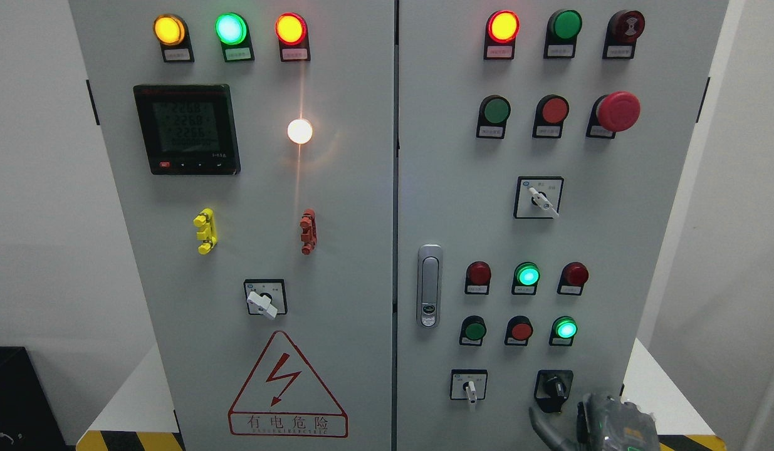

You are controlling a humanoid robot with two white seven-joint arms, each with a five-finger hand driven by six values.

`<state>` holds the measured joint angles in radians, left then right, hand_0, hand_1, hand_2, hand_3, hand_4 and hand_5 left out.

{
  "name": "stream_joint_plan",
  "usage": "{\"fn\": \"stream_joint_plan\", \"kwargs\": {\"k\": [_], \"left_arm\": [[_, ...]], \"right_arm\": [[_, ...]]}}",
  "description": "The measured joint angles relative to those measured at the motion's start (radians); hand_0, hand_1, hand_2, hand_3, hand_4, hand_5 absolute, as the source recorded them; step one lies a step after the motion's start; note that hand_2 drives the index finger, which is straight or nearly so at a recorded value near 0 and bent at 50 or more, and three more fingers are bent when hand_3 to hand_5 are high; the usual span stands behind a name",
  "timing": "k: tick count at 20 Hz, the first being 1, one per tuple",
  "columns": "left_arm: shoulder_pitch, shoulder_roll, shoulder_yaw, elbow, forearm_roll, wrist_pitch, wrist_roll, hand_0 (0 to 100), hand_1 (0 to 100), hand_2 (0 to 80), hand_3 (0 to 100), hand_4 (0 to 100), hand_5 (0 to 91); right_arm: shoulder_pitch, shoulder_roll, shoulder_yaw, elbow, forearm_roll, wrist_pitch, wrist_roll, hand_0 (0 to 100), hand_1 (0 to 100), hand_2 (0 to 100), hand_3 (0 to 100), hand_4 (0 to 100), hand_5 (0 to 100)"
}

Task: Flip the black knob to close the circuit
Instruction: 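Raise the right hand toward the black rotary knob near the cabinet bottom, then close the right hand's fingers around the black rotary knob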

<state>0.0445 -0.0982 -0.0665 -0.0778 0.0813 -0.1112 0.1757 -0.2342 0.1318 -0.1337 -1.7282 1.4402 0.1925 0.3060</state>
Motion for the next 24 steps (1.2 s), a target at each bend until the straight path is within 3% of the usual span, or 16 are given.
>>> {"fn": "stream_joint_plan", "kwargs": {"k": [24], "left_arm": [[0.000, 0.000, 0.000, 0.000, 0.000, 0.000, 0.000, 12, 56, 0.0, 0, 0, 0.0]], "right_arm": [[-0.029, -0.001, -0.034, 0.035, 0.005, -0.005, -0.010, 0, 0, 90, 100, 95, 98]]}}
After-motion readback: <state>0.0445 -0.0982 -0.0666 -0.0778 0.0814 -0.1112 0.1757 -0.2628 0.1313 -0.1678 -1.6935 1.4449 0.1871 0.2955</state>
